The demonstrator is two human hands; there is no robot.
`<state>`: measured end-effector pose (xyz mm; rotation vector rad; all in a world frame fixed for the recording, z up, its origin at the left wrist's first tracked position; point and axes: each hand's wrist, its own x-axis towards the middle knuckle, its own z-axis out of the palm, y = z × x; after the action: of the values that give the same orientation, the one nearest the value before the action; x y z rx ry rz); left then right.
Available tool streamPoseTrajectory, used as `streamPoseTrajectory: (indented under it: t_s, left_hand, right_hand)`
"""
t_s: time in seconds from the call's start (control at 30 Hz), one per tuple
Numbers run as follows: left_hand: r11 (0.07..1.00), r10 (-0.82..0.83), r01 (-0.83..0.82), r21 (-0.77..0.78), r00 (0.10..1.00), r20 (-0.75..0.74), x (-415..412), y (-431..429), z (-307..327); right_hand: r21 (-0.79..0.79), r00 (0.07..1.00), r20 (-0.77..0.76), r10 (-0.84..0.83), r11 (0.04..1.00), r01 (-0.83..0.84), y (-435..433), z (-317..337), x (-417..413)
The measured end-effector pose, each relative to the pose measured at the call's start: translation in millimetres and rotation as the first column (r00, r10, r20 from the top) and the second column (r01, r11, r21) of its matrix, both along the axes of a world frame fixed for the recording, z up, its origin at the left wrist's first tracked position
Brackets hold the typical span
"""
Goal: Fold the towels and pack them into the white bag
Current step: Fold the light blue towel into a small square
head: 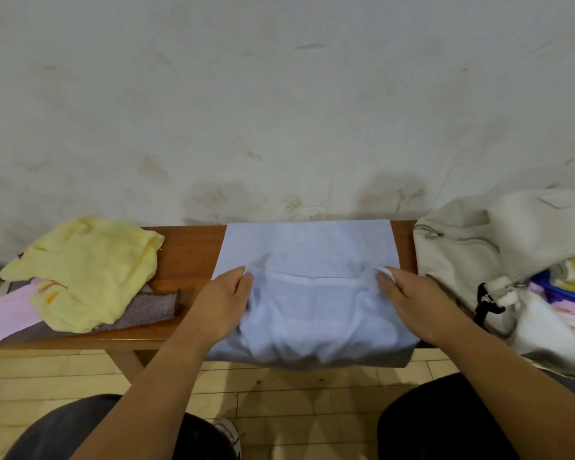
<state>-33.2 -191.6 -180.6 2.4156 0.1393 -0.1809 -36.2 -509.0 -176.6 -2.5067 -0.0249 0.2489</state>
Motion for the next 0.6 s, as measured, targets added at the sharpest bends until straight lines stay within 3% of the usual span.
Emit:
streamPoseTrajectory:
  t_s: [0.1,0.2,0.27,0.37,0.5,0.6]
  left_hand:
    - [0.994,-0.087,0.087,0.066,0.996,-0.005,-13,2,12]
    - [0.979,-0.203,0.205,-0.008,0.965,-0.167,-33,8,35]
    - [0.994,-0.111,0.108,-0.033,0.987,-0.12,-41,14,45]
    - [0.992,-0.128,0.128,-0.005,0.982,-0.138,-36,18,77]
    - [0.993,0.061,-0.048,-0.104,0.99,0.124,6,5,91]
    - [0.986,0.073,-0.066,-0.15,0.996,0.041,37,-1,59]
  right_hand:
    - [-0.059,0.997,-0.008,0.078,0.995,-0.079,-5,5,-9]
    - [-0.057,0.988,-0.079,0.13,0.989,-0.134,-17,12,-26]
    - [0.058,0.99,-0.113,0.09,0.995,-0.084,-25,26,-34]
    - [0.178,0.991,-0.134,-0.01,0.984,0.034,-30,52,-27]
    - [0.28,0.978,-0.034,-0.207,0.937,0.208,-14,62,14]
    - [0.266,0.965,-0.064,-0.254,0.928,0.262,-1,35,44]
